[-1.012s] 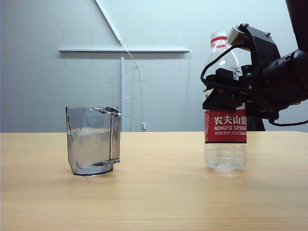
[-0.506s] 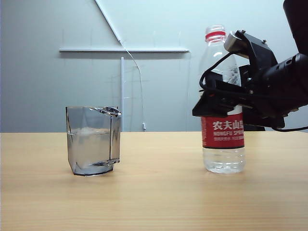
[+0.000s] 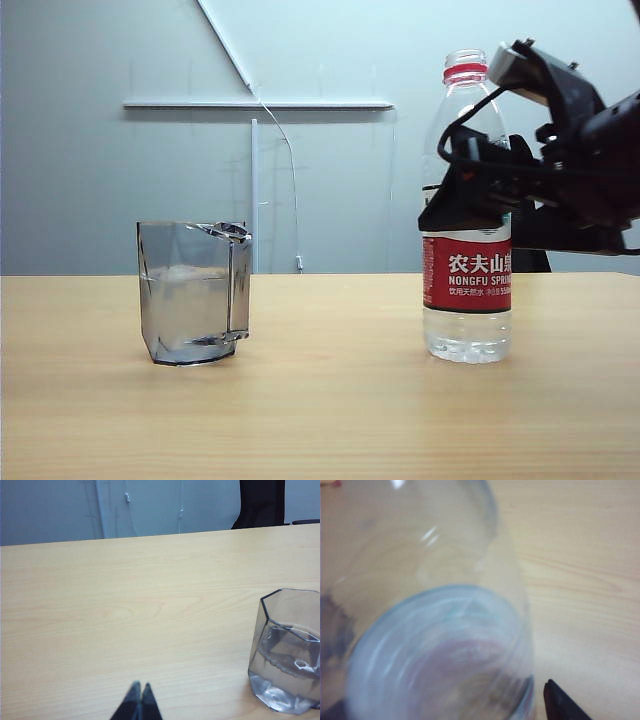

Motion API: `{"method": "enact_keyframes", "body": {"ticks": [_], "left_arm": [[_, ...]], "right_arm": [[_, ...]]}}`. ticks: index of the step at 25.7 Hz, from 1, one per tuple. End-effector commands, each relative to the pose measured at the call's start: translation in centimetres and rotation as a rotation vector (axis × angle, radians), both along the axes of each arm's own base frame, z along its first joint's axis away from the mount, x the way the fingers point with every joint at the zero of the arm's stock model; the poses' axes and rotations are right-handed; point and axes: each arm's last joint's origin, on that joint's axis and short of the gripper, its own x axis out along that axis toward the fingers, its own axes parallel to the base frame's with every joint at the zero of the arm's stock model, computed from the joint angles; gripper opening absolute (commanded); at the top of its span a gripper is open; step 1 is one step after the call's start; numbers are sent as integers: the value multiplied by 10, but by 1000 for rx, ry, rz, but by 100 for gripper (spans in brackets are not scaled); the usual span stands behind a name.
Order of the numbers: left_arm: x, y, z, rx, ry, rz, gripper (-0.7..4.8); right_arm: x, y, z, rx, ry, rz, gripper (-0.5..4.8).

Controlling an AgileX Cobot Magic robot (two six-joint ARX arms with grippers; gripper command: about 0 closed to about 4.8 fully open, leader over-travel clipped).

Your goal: Pick up the mineral water bottle on the table and pour water into the mug until it's half full.

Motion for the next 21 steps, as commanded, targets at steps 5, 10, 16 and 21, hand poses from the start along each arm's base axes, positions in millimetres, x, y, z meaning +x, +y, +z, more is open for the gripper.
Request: {"method": "enact_keyframes", "body": {"ticks": [5, 10, 16, 21], "left_arm": [[1, 4, 2, -5, -8, 41, -2], [2, 12, 1, -5, -8, 127, -2], [3, 21, 1, -5, -8, 218, -2], [3, 24, 1, -4, -8, 249, -2]], "right_arm": [[-17, -8, 10, 11, 6, 27, 479], [-34, -15, 23, 12, 10, 37, 479], [-55, -26, 40, 70, -18, 35, 479], [-76, -37, 51, 115, -43, 51, 479]]}}
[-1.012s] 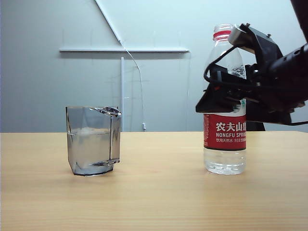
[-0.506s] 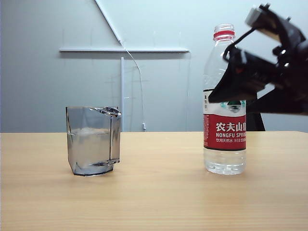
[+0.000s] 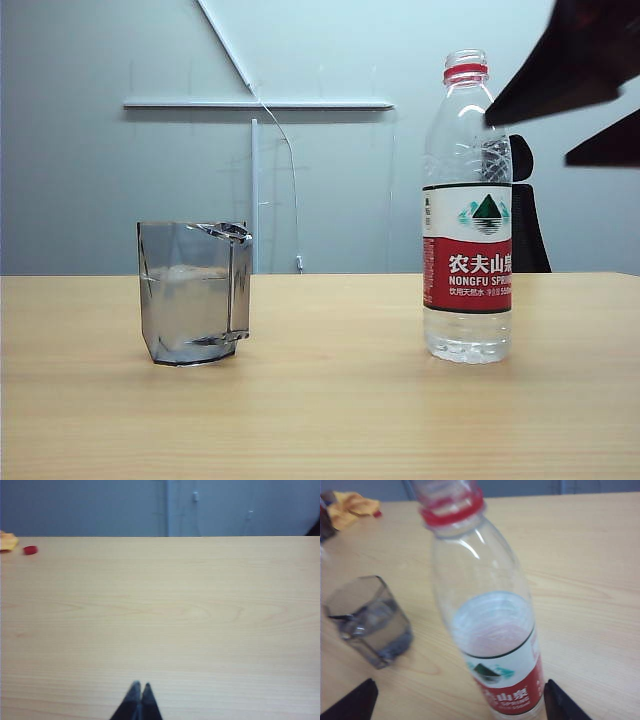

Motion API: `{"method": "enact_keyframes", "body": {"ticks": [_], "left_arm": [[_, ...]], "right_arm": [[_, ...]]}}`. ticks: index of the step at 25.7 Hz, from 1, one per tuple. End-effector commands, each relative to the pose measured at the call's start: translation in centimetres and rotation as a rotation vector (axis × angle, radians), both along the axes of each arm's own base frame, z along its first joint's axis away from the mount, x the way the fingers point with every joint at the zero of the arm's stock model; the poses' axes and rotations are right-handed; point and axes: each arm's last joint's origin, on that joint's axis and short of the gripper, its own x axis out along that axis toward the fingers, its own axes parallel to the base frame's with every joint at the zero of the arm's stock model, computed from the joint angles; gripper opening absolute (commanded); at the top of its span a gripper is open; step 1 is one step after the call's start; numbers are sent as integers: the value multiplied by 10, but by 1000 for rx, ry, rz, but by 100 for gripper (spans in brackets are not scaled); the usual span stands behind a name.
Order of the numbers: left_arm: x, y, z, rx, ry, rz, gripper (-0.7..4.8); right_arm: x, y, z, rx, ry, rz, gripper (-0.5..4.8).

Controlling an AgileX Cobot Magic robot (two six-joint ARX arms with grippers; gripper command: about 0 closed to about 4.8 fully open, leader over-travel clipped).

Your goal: Pick up the mineral water bottle on the table and pour water into the mug until it's half full.

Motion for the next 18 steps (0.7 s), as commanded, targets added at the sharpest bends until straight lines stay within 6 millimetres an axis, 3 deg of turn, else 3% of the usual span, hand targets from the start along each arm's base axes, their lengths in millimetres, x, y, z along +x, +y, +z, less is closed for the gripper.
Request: {"method": "enact_keyframes", "body": {"ticks": [1, 2, 4, 5, 6, 9, 14, 18], "left_arm": [[0, 0, 1, -4, -7, -1, -2], [0, 0, 1, -4, -7, -2, -2], [0, 0, 1, -4, -7, -2, -2], [0, 0, 1, -4, -7, 1, -2], [0, 1, 1, -4, -7, 3, -2], [0, 2, 1, -4, -7, 18, -2], [0, 2, 1, -4, -7, 18, -2], [0, 2, 1, -4, -7, 19, -2]], "right_arm": [[-13, -7, 6, 33, -5, 14, 479], [-16, -9, 7, 40, -7, 12, 479], [-24, -14, 9, 51, -23, 12, 382], [-32, -18, 10, 58, -36, 10, 295], [-35, -20, 11, 60, -42, 4, 241], [-43, -26, 10, 60, -56, -29, 105], [-50, -31, 12, 72, -94, -66, -6], [-50, -32, 13, 77, -102, -67, -6]]}}
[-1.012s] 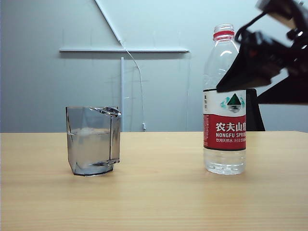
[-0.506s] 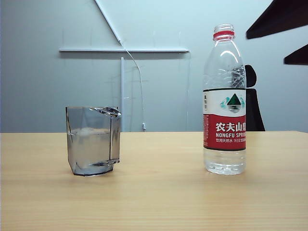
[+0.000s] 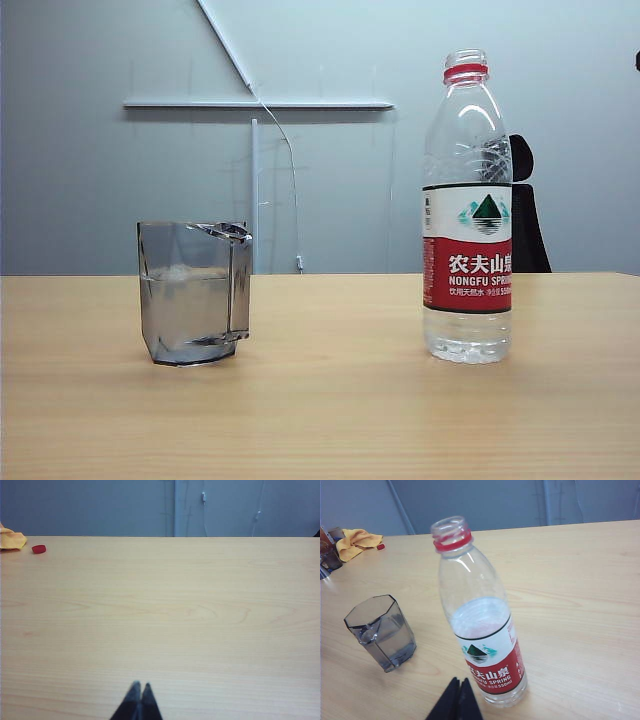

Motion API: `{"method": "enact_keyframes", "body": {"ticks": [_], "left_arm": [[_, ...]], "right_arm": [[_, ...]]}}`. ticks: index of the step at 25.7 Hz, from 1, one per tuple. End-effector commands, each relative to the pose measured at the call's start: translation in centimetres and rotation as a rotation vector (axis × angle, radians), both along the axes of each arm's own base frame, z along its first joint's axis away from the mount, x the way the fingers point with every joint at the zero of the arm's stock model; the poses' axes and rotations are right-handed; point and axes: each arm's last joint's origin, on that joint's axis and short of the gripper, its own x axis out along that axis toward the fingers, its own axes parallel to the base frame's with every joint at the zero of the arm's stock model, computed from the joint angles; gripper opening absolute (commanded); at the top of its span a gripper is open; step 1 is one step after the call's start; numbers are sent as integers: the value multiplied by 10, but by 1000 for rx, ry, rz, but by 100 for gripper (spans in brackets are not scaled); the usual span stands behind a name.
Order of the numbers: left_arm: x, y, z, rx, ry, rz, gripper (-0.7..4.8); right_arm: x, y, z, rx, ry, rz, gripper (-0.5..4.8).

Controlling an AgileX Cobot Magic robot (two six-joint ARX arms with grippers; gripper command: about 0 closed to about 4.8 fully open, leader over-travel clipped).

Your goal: Pick up the mineral water bottle on the table and pour water into the mug until it's half full.

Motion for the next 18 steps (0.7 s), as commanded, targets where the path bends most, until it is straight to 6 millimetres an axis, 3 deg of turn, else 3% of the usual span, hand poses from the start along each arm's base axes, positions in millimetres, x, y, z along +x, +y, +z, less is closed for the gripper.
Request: {"method": "enact_keyframes", "body": {"ticks": [1, 18], "left_arm": [[0, 0, 1, -3, -7, -3, -2], [0, 0, 1, -3, -7, -2, -2]], "right_arm": [[0, 0, 4, 16, -23, -3, -5], [-1, 0, 1, 15, 5, 1, -5]]}}
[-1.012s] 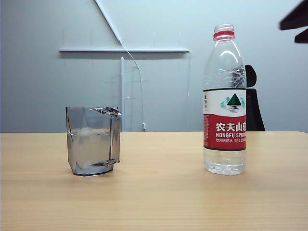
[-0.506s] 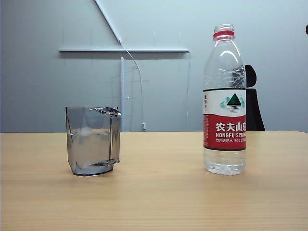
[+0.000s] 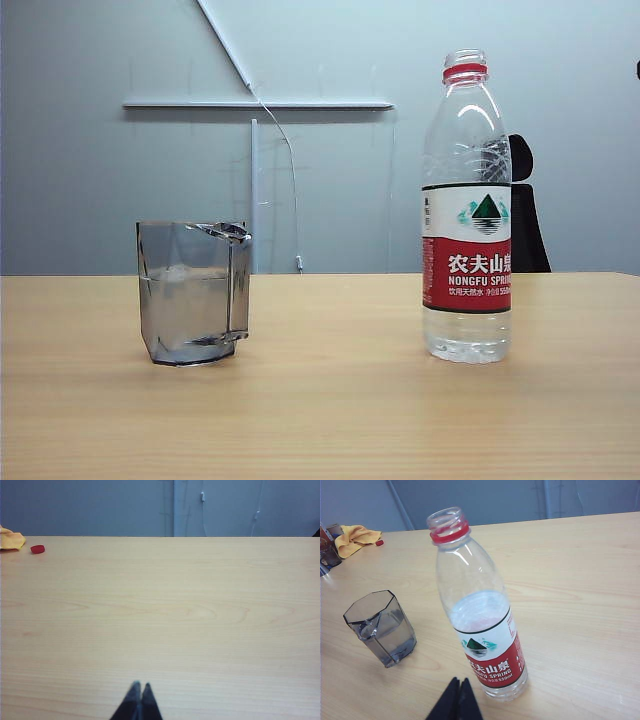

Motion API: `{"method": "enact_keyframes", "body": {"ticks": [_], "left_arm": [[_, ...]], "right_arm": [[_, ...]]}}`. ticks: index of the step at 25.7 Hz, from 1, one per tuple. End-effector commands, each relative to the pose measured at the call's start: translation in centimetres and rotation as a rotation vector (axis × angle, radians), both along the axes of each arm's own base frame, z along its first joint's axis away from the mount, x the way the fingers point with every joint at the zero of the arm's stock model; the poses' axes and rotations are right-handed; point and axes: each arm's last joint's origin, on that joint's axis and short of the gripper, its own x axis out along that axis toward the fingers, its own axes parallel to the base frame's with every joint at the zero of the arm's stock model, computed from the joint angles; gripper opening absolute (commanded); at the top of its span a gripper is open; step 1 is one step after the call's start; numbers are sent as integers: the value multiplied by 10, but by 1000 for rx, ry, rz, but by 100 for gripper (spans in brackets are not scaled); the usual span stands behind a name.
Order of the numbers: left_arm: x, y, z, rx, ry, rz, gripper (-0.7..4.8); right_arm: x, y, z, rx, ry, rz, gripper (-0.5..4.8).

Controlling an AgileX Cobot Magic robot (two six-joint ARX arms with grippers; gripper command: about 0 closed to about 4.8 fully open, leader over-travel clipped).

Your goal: Pick up the mineral water bottle on the table and pour water into the mug until it's half full.

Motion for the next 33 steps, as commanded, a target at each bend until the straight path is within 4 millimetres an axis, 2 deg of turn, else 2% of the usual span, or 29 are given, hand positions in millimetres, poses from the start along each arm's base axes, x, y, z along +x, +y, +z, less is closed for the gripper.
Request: {"method": "enact_keyframes", "body": {"ticks": [1, 5, 9, 13, 20, 28, 33], "left_arm": [[0, 0, 1, -3, -7, -2, -2], [0, 0, 1, -3, -7, -2, -2], [0, 0, 1, -3, -7, -3, -2], [0, 0, 1, -3, -7, -3, -2], [0, 0, 1, -3, -7, -2, -2], [0, 0, 1, -3, -7, -2, -2], [0, 0, 1, -3, -7, -2, -2]], "right_arm": [[-1, 0, 3, 13, -18, 1, -5], [-3, -6, 5, 8, -54, -48, -6], [-2, -20, 4, 17, -84, -219, -6], [12, -29, -17, 31, -144, -366, -5], [24, -33, -49, 35, -173, -429, -6], [24, -38, -49, -139, -217, -466, -5], [24, -39, -49, -167, -224, -473, -5]]}}
